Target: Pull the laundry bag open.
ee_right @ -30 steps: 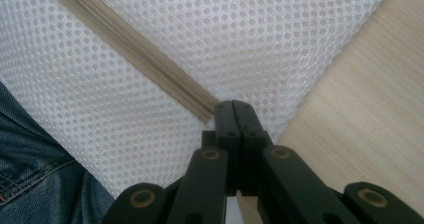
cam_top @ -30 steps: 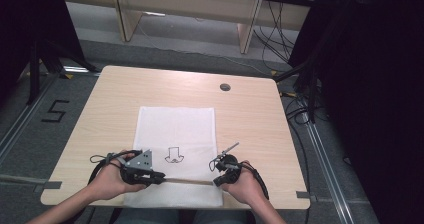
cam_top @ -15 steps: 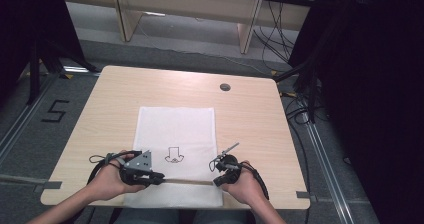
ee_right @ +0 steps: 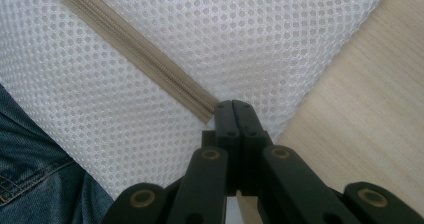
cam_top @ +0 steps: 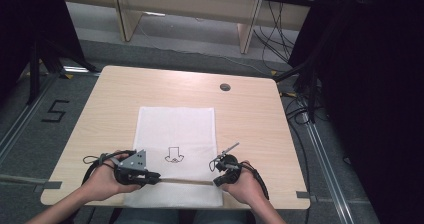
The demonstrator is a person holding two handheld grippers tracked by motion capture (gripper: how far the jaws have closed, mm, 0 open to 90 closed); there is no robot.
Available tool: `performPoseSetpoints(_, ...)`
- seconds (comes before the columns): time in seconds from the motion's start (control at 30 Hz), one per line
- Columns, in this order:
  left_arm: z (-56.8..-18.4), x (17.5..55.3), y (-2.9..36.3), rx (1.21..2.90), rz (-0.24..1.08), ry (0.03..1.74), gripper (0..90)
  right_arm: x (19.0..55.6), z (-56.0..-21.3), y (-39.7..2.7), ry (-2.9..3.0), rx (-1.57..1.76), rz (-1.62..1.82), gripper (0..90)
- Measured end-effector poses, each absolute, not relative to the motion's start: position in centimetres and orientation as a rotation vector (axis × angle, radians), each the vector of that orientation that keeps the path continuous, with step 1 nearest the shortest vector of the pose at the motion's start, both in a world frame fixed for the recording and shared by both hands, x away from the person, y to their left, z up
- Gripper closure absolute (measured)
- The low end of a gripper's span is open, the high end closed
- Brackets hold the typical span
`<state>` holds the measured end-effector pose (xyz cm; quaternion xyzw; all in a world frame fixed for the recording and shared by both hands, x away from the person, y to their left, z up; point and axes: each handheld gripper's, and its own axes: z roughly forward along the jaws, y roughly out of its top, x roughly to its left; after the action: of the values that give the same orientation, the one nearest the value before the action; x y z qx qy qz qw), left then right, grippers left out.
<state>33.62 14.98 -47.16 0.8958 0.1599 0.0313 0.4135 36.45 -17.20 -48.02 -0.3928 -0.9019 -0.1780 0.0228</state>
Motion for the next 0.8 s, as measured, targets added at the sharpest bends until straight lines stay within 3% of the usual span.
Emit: performPoseSetpoints(0.8,-47.19,33.55,15.30,2.251,0.079,0.393,81.9,36.45,-47.99,-17.23,-2.797,-1.212,-0.547,90.0)
